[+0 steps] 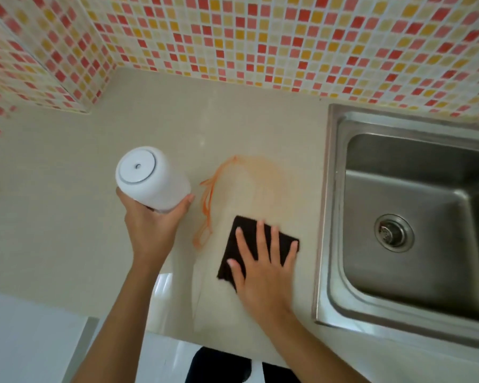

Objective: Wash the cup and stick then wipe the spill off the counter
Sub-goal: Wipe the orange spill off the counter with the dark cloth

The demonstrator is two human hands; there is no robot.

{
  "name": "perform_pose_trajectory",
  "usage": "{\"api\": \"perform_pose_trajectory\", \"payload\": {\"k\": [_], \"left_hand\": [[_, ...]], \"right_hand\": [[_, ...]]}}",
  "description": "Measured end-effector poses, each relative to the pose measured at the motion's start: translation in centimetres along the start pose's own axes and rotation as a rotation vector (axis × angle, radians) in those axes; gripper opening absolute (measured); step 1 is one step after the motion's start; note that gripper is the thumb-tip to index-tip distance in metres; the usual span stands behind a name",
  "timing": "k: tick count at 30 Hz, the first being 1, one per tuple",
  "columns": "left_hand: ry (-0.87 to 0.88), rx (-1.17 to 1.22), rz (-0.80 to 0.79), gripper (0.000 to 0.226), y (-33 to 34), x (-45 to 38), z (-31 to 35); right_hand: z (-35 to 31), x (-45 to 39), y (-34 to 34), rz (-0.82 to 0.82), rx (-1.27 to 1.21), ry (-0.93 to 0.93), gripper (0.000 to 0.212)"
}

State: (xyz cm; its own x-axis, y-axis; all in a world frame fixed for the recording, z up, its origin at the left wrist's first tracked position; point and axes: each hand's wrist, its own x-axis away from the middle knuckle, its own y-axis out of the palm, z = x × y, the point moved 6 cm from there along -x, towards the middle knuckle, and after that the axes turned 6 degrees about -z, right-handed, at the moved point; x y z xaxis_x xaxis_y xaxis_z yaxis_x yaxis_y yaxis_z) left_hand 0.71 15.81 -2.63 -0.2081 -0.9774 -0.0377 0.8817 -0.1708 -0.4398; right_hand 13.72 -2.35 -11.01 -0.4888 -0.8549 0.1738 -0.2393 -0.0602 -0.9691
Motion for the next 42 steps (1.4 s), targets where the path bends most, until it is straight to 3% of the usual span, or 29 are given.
{"api": "perform_pose_trajectory", "payload": {"k": [4, 8, 10, 14, 18, 22, 26, 29, 33, 35, 42], "left_hand": [[0.053, 0.028, -0.011, 0.093, 0.4, -1.9, 1.0], [0.085, 0.038, -0.056, 0.094, 0.4, -4.3, 0.8], [0.105, 0.032, -0.1, 0.095, 0.2, -5.5, 0.4], [0.108, 0.041, -0.14, 0.096, -0.9, -7.0, -0.6], [0.11, 0.042, -0.181, 0.097, -1.0, -8.7, -1.5], [0.113, 0.045, -0.2, 0.096, -0.3, -9.8, -2.0], [0.106, 0.053, -0.209, 0.096, 0.5, -10.3, -2.2], [0.121, 0.062, -0.21, 0.096, 0.4, -11.1, -1.8], [0.116, 0.114, -0.206, 0.096, 1.1, -12.0, -1.3], [0.128, 0.122, -0.224, 0.096, 1.8, -12.3, -1.1], [0.129, 0.109, -0.299, 0.099, 4.4, -13.1, -0.8]], "right_hand": [[-4.9, -5.2, 0.0, -0.018, -0.01, -0.128, 0.063], [-2.8, -18.2, -2.4, -0.008, -0.007, 0.039, 0.064], [-0.9, -20.7, -2.7, 0.016, 0.022, 0.126, 0.064], [-2.6, -11.9, -1.3, 0.092, -0.017, 0.199, 0.063], [-9.3, -3.1, 1.1, 0.04, -0.027, 0.08, 0.066], [-8.7, -15.6, -1.0, 0.052, -0.009, 0.012, 0.065], [-2.3, -27.0, -3.4, -0.002, -0.015, 0.232, 0.064], [-3.2, -24.7, -3.0, 0.059, -0.043, 0.319, 0.063], [-8.8, -12.1, -0.5, 0.093, -0.04, 0.097, 0.063], [-8.3, -9.3, 0.1, 0.079, -0.005, 0.045, 0.064], [0.6, -26.5, -3.8, 0.003, -0.004, 0.238, 0.064]]}}
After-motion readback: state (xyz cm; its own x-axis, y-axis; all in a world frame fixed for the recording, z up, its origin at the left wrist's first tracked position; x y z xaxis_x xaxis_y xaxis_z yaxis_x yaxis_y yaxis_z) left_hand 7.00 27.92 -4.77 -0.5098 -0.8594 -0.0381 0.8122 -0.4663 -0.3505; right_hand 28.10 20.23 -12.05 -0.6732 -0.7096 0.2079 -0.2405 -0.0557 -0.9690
